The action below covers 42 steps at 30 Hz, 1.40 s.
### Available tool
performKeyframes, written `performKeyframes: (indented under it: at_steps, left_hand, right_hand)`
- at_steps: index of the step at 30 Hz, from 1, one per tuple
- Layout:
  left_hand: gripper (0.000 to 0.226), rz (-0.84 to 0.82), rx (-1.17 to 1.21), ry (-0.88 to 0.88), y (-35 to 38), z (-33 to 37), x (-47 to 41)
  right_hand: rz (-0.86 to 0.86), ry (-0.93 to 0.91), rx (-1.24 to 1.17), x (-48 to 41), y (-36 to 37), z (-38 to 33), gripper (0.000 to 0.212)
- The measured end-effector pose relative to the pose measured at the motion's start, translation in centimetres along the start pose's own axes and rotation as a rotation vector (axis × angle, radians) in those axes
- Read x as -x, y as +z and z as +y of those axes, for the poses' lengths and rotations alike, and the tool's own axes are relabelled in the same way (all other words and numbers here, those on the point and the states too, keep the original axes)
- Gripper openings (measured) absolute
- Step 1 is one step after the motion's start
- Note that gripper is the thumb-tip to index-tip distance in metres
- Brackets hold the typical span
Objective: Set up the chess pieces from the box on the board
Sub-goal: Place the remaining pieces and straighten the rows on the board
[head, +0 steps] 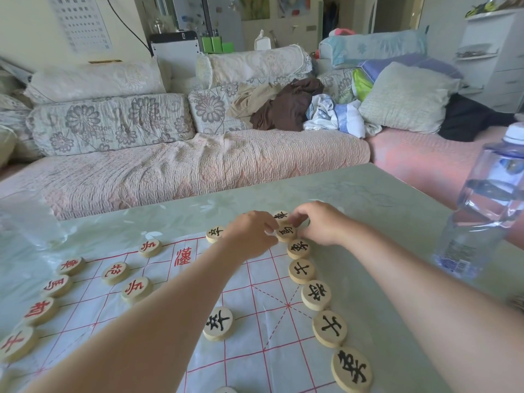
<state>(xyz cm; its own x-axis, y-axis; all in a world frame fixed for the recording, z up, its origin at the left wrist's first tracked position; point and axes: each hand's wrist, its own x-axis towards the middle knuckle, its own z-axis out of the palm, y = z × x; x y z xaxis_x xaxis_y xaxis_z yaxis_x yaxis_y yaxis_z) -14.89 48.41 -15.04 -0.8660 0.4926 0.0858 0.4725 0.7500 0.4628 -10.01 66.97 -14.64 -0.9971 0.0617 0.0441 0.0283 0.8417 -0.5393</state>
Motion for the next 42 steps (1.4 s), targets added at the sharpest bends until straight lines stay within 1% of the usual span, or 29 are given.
performKeyframes:
  at_steps: [5, 11, 15, 19, 22, 25, 30, 35, 38, 42]
  left_hand:
    - [0.015, 0.009, 0.009, -0.015, 0.5, 0.6, -0.1]
    - [0.016, 0.006, 0.007, -0.020, 0.8, 0.9, -0.1]
    - [0.023, 0.032, 0.021, -0.027, 0.7, 1.1, 0.6]
    - [0.021, 0.050, 0.007, -0.005, 0.4, 1.7, 2.0]
    - [0.020, 0.015, 0.004, -0.008, 0.6, 2.3, 3.1]
    - [0.019, -0.010, 0.032, -0.001, 1.0, 2.7, 3.8]
    - [0.019, -0.002, 0.066, -0.004, 1.5, 2.8, 4.2]
    - [0.015, 0.019, 0.062, -0.022, 1.6, 2.9, 4.4]
    - [0.019, 0.031, 0.070, -0.031, 1.3, 3.0, 5.1]
    - [0.019, -0.002, 0.071, -0.029, 0.9, 3.1, 6.9]
  right_hand:
    - [-0.015, -0.005, -0.031, 0.2, 0.2, -0.1, 0.036]
    - [-0.021, -0.001, -0.035, 0.3, 0.1, 0.2, 0.037]
    - [0.009, 0.011, 0.002, 0.9, -0.4, 0.3, 0.035]
    - [-0.076, 0.033, 0.026, 2.2, -1.3, 0.2, 0.043]
    - [-0.122, 0.023, 0.020, 3.1, -1.5, 0.2, 0.035]
    - [-0.099, 0.019, -0.033, 3.8, -1.3, 0.3, 0.029]
    - [-0.093, 0.008, -0.061, 4.2, -1.0, 0.1, 0.031]
    - [-0.081, 0.020, -0.086, 4.4, -1.1, 0.1, 0.027]
    - [-0.081, 0.046, -0.077, 5.0, -1.2, 0.0, 0.028]
    - [-0.067, 0.091, -0.047, 6.6, -0.8, -0.2, 0.024]
